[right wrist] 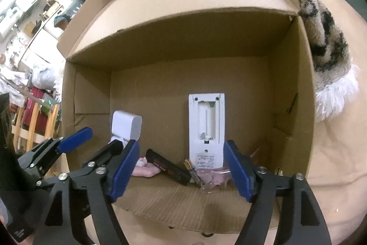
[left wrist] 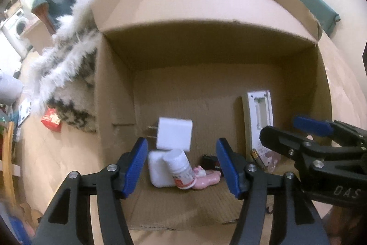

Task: Organize rigid objects
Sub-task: 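Carry the pill bottle and battery into the box and open both tools, then withdraw both tools and grasp another AA battery with the left tool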

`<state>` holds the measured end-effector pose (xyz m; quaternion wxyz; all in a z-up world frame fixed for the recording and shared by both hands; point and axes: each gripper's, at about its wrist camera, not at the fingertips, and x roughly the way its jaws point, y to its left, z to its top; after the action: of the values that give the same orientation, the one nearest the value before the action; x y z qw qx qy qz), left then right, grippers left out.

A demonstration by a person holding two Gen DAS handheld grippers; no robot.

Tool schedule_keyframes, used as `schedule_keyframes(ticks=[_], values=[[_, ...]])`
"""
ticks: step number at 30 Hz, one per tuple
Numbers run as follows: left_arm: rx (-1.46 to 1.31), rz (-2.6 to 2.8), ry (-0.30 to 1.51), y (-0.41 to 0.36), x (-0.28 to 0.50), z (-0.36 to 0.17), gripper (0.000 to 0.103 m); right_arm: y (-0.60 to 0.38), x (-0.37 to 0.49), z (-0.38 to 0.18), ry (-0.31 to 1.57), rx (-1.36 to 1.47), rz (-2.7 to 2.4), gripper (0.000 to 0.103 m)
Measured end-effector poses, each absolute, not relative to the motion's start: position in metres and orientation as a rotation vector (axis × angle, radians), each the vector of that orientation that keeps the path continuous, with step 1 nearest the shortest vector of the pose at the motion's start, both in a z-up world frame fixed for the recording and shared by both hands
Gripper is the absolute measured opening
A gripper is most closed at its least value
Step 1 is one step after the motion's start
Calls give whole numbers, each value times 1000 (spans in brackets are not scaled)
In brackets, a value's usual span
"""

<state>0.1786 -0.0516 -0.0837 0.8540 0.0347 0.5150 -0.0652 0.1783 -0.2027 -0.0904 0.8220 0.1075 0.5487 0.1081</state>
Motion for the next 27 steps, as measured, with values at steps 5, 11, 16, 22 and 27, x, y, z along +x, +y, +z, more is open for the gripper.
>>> schedule_keyframes(ticks=[5,11,16,22,27], values=[[55,-135,1061,-47,176,-77,59,-213,177,-83,1151,256,210,90],[15,-142,1033,-41,172,-62,59,-216,174,-74,1132,268,203,90],[-4,-146,989,-31,163,-38,59,-222,167,-63,1103,275,195,90],[-50,-96,988,-10,149,-23,59,-227,154,-55,1093,276,184,90],[-70,-74,1007,1,127,-23,59,-227,135,-44,1073,250,199,90]])
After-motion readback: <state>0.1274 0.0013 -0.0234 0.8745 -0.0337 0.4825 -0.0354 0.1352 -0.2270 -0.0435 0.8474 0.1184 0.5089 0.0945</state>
